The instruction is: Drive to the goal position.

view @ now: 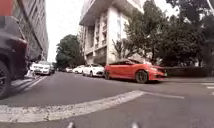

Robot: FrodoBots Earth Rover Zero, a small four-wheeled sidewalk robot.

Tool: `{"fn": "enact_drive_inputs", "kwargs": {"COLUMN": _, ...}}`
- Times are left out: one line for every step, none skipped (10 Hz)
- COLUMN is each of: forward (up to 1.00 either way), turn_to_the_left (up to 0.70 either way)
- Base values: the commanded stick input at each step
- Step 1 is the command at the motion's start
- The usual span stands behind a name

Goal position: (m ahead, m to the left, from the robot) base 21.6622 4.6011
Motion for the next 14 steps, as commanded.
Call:
{"fn": "enact_drive_inputs", "kwargs": {"forward": 0.45, "turn_to_the_left": 0.27}}
{"fn": "enact_drive_inputs", "kwargs": {"forward": 0.45, "turn_to_the_left": 0.18}}
{"fn": "enact_drive_inputs", "kwargs": {"forward": 0.45, "turn_to_the_left": 0.07}}
{"fn": "enact_drive_inputs", "kwargs": {"forward": 0.45, "turn_to_the_left": 0.22}}
{"fn": "enact_drive_inputs", "kwargs": {"forward": 0.45, "turn_to_the_left": 0.27}}
{"fn": "enact_drive_inputs", "kwargs": {"forward": 0.45, "turn_to_the_left": 0.27}}
{"fn": "enact_drive_inputs", "kwargs": {"forward": 0.45, "turn_to_the_left": 0.27}}
{"fn": "enact_drive_inputs", "kwargs": {"forward": 0.45, "turn_to_the_left": 0.27}}
{"fn": "enact_drive_inputs", "kwargs": {"forward": 0.45, "turn_to_the_left": 0.27}}
{"fn": "enact_drive_inputs", "kwargs": {"forward": 0.45, "turn_to_the_left": 0.27}}
{"fn": "enact_drive_inputs", "kwargs": {"forward": 0.45, "turn_to_the_left": 0.27}}
{"fn": "enact_drive_inputs", "kwargs": {"forward": 0.45, "turn_to_the_left": 0.27}}
{"fn": "enact_drive_inputs", "kwargs": {"forward": 0.45, "turn_to_the_left": 0.27}}
{"fn": "enact_drive_inputs", "kwargs": {"forward": 0.45, "turn_to_the_left": 0.27}}
